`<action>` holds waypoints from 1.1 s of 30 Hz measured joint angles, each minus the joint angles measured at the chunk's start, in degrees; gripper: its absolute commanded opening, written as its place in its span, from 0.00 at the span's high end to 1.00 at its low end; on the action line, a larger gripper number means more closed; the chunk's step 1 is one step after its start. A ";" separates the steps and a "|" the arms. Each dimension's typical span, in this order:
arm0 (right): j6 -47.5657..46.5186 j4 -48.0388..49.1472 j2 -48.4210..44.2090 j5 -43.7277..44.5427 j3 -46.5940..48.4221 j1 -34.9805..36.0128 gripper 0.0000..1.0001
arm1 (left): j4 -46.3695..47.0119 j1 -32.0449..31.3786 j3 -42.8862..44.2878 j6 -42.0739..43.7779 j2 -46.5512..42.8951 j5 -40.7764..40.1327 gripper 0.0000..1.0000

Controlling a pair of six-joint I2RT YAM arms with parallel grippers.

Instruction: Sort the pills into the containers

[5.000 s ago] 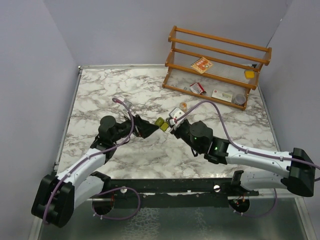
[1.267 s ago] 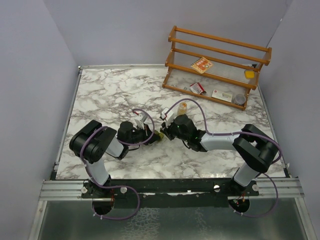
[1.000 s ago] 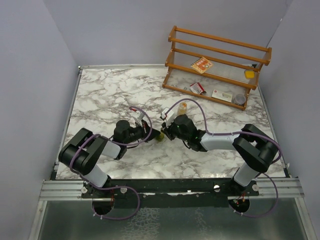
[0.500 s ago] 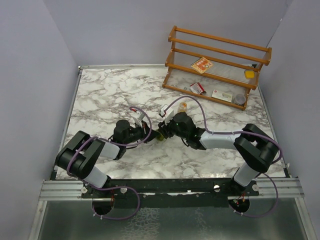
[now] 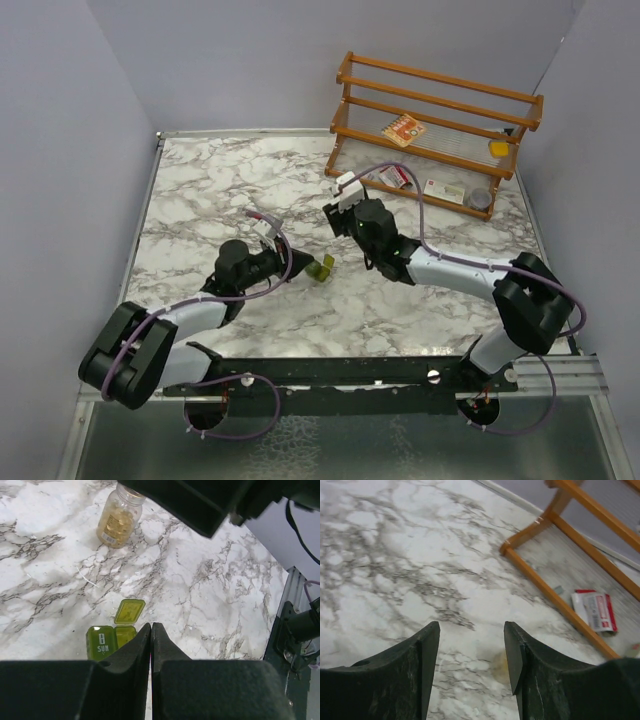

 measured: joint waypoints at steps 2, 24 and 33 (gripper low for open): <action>0.37 -0.46 0.00 2.93 0.26 -1.97 0.45 | -2.43 0.26 0.02 0.68 -3.04 -0.79 0.83; 4.66 -0.37 7.02 3.30 0.00 -12.68 0.35 | -23.41 1.38 -0.83 2.62 -32.13 -18.88 0.64; 6.56 0.02 8.04 0.87 0.15 -13.68 0.35 | -25.27 1.38 -0.83 2.64 -30.91 -18.97 0.64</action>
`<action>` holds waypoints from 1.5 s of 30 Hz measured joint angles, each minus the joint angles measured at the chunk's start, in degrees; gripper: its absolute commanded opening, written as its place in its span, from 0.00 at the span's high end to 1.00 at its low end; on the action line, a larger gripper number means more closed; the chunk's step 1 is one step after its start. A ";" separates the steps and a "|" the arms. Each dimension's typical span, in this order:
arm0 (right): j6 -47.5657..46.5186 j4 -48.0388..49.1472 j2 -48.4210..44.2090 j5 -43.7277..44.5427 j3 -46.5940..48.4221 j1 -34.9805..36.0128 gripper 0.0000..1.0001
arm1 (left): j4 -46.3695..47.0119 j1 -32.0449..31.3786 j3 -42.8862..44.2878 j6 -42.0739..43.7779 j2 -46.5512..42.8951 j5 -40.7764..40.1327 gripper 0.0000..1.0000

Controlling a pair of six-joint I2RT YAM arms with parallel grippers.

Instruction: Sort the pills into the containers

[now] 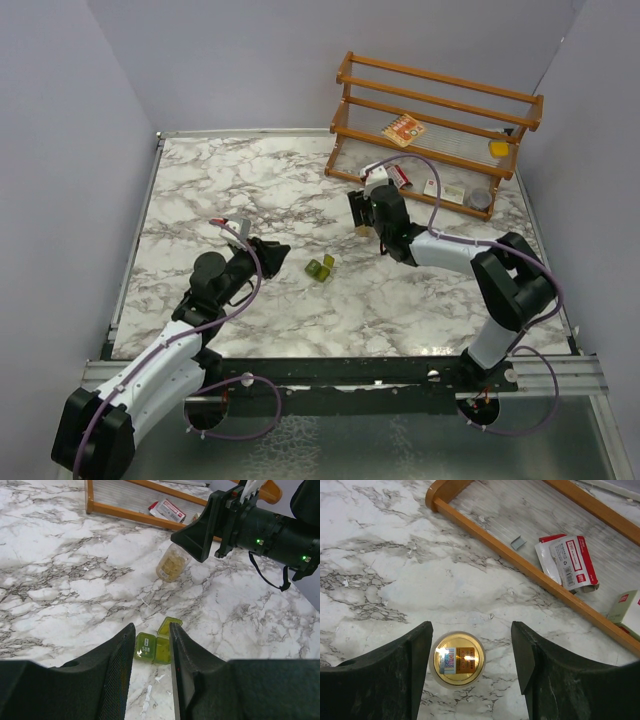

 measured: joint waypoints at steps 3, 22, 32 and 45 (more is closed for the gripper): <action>0.59 0.00 0.33 -0.83 0.00 0.00 0.35 | 0.00 0.00 0.00 -0.02 0.52 0.00 0.64; 4.26 -0.07 0.61 -4.35 -3.28 0.02 0.42 | 0.00 0.00 0.00 -0.02 1.97 -0.85 0.63; 4.57 0.37 0.61 -4.37 -3.34 0.02 0.99 | -0.02 0.00 0.00 -0.09 2.34 -1.03 0.62; 4.13 0.44 0.61 -4.37 -3.34 0.02 0.99 | 0.00 0.00 0.00 -0.09 2.89 -1.18 0.63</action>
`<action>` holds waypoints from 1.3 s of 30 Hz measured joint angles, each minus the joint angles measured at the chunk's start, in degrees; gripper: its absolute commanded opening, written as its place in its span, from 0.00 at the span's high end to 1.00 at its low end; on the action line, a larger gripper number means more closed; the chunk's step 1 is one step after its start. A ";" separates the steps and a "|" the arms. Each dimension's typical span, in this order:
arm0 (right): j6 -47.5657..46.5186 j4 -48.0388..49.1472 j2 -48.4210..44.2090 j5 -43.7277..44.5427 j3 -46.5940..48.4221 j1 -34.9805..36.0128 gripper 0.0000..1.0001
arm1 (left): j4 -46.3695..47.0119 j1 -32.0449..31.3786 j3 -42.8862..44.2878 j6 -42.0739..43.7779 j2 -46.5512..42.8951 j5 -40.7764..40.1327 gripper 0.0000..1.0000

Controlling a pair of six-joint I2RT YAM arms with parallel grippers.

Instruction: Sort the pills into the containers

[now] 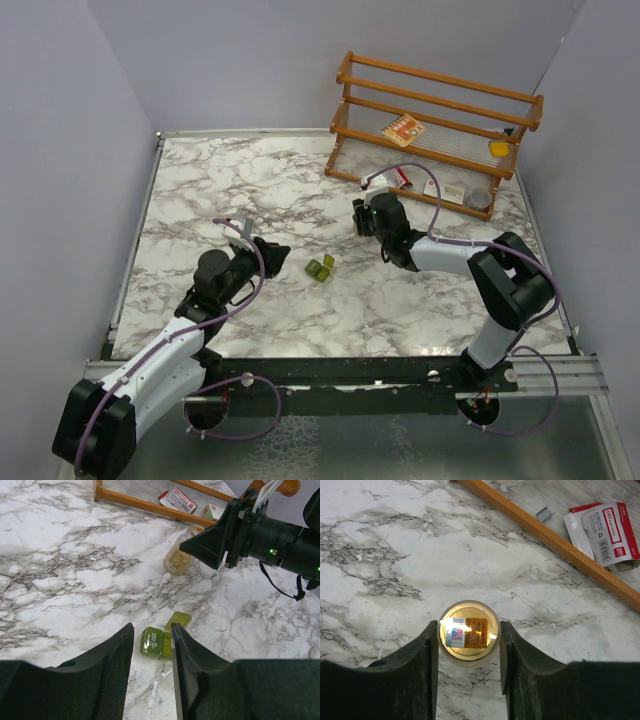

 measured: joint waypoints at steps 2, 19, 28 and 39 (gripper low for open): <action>-0.33 0.00 0.00 0.02 0.00 0.00 0.99 | 0.00 0.00 0.00 0.15 0.33 -0.02 0.64; -1.05 -0.52 1.75 0.22 2.16 0.00 0.63 | 0.98 0.00 -0.07 1.16 -0.90 -0.02 0.63; -0.98 -0.48 2.10 0.33 2.38 0.00 0.45 | 1.31 0.00 -0.07 1.16 -0.55 0.00 0.64; -1.03 -0.35 2.82 0.52 2.40 0.00 0.52 | 1.31 0.00 -0.07 1.14 -0.57 0.00 0.64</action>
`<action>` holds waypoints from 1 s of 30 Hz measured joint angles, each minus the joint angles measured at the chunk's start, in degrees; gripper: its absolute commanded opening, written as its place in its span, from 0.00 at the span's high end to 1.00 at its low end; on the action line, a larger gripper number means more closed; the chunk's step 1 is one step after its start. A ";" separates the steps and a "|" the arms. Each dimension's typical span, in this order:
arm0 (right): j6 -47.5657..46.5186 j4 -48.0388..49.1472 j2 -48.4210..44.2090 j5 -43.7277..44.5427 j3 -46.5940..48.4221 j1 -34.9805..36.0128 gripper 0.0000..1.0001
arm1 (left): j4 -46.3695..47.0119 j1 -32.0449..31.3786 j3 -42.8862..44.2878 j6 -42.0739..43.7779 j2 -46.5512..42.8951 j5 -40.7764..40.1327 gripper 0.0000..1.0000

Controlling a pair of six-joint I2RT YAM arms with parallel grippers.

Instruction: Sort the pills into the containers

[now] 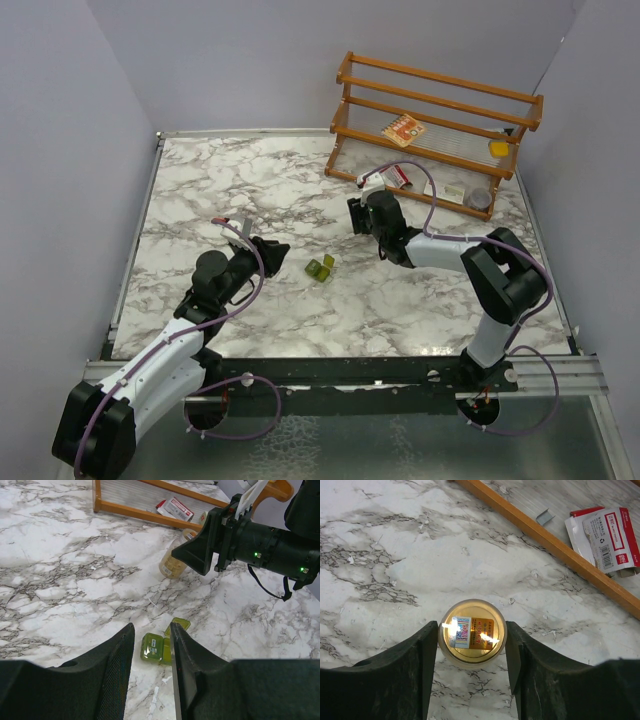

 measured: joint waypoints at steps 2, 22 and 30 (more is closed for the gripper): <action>0.00 -0.02 0.02 0.07 0.02 0.00 0.62 | 0.00 0.00 0.00 0.00 0.02 0.00 0.64; -1.25 -2.10 -0.76 0.13 0.70 0.00 0.99 | 0.02 0.00 0.00 1.70 0.00 0.02 0.71; -3.37 -8.09 -7.04 -1.92 2.54 0.00 0.99 | 0.50 0.00 0.00 3.56 -0.42 0.00 0.67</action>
